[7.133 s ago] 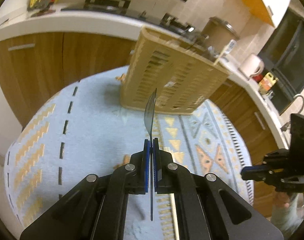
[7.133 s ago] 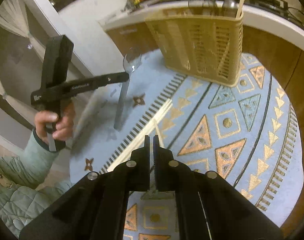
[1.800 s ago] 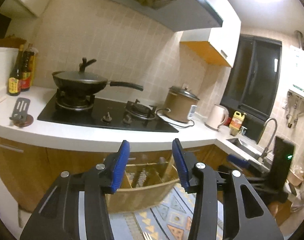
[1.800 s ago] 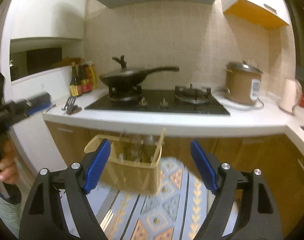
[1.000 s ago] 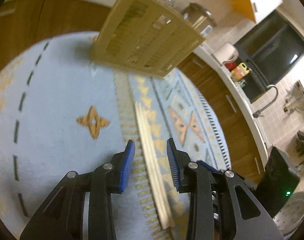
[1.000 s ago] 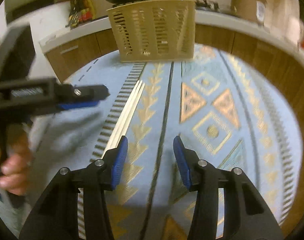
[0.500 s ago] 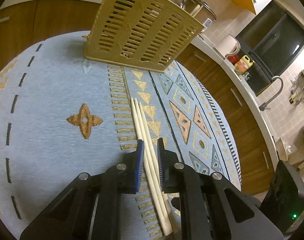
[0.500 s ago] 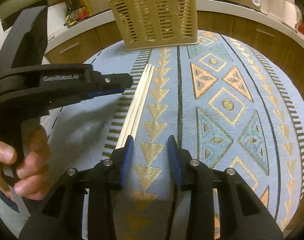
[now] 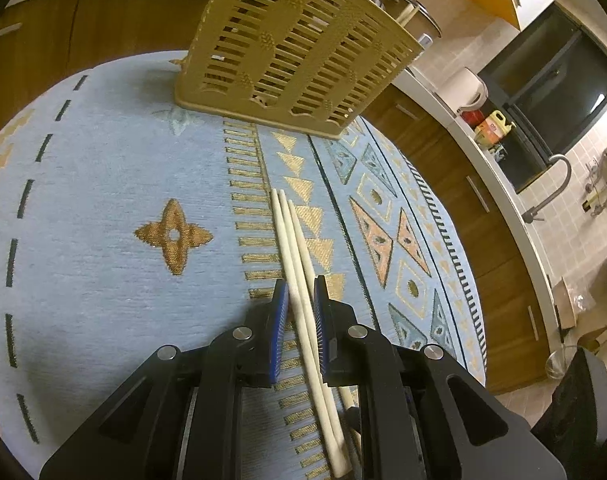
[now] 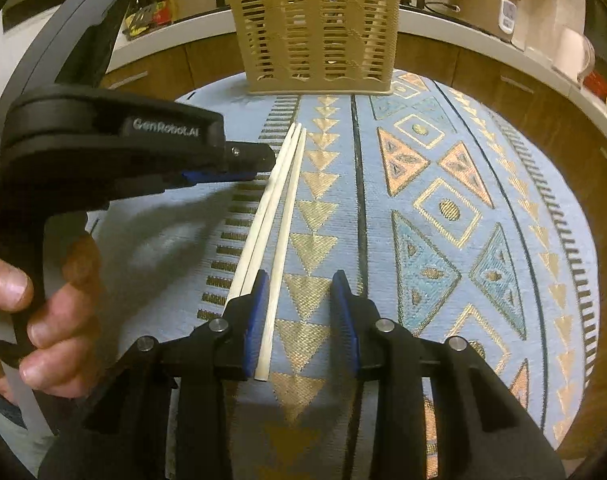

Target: Organize utensils

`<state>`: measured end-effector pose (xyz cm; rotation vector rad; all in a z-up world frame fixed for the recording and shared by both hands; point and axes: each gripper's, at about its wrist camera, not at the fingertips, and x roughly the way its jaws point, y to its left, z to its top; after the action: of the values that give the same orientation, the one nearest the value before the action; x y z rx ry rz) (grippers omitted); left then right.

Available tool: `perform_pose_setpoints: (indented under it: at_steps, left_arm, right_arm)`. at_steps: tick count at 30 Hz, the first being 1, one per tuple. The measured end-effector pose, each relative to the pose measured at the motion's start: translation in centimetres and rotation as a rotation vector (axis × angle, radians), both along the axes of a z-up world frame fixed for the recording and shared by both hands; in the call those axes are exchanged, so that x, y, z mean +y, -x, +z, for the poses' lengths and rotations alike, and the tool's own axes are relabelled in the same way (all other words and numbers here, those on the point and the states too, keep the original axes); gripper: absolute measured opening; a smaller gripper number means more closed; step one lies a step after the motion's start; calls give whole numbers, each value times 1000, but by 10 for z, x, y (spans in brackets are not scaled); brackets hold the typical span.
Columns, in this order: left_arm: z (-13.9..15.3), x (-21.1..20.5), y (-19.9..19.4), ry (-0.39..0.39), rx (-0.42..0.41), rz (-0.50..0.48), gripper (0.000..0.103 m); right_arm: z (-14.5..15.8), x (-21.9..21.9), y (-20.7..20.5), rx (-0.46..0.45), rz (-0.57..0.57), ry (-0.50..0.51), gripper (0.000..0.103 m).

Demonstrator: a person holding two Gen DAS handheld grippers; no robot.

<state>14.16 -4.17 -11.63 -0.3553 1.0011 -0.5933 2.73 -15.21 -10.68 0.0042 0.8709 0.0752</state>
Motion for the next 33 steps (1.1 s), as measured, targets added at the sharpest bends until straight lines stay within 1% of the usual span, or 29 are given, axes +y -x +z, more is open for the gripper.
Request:
perform_pose_setpoints:
  at_steps: [2,3,5,6,7,9,10,11,13,14,17,21,25,27,28,29,30,32,33]
  left_arm:
    - [-1,0,0,-2,-1,4,10]
    - [-1,-1,0,-7,-1,2,10]
    - [-1,-2,0,-17,-3,4,11]
    - [-1,-2,0,-19,-3,5,11]
    - [-1,-2,0,-17,-1,4,11]
    - [-2,-4,0,-22,1,3,11]
    - [-1,-6,-1,-30,-3,0,14]
    - [-1,-8,-1,-37,-6,-2,19]
    - [0,-14,-2,-52,-4,-7,22]
    - [0,-16,-3,-58,-2,-10,22]
    - [1,-26,-7,-115,0,-8,22]
    - [7,-46,-15,-228,-10,-7,22]
    - [9,-57,-18,-297,-23,7,22]
    - [9,-61,-17,-337,-37,14,19]
    - [9,-63,-15,-365,-50,21,14]
    - [9,-63,-14,-376,-56,23,11]
    - [9,-63,-13,-384,-63,25,11]
    - [9,-58,-14,-364,-58,33,8]
    - [9,-53,-14,-335,-53,45,4]
  right_arm:
    - [-1,5,0,-2,1,26,30]
    - [-2,10,0,-9,4,59,29]
    - [-1,12,0,-14,9,76,25]
    - [-1,11,0,-14,10,75,5]
    - [-1,10,1,-16,5,84,3]
    - [-1,4,0,-15,-9,73,3]
    - [-1,1,0,-13,-16,67,3]
    - [-1,-3,-1,-12,-26,65,3]
    - [0,-12,-1,-12,-53,55,3]
    - [1,-19,-2,-11,-67,49,3]
    - [3,-32,-2,-15,-90,37,3]
    - [5,-48,-3,-10,-92,13,3]
    - [7,-57,-3,-12,-86,-12,3]
    - [6,-60,-4,-6,-77,-26,3]
    - [6,-60,-5,-2,-73,-30,3]
    - [5,-61,-5,1,-68,-35,3]
    - [5,-61,-6,4,-61,-40,3]
    - [4,-60,-7,6,-54,-38,3]
    - [4,-59,-7,5,-51,-34,3]
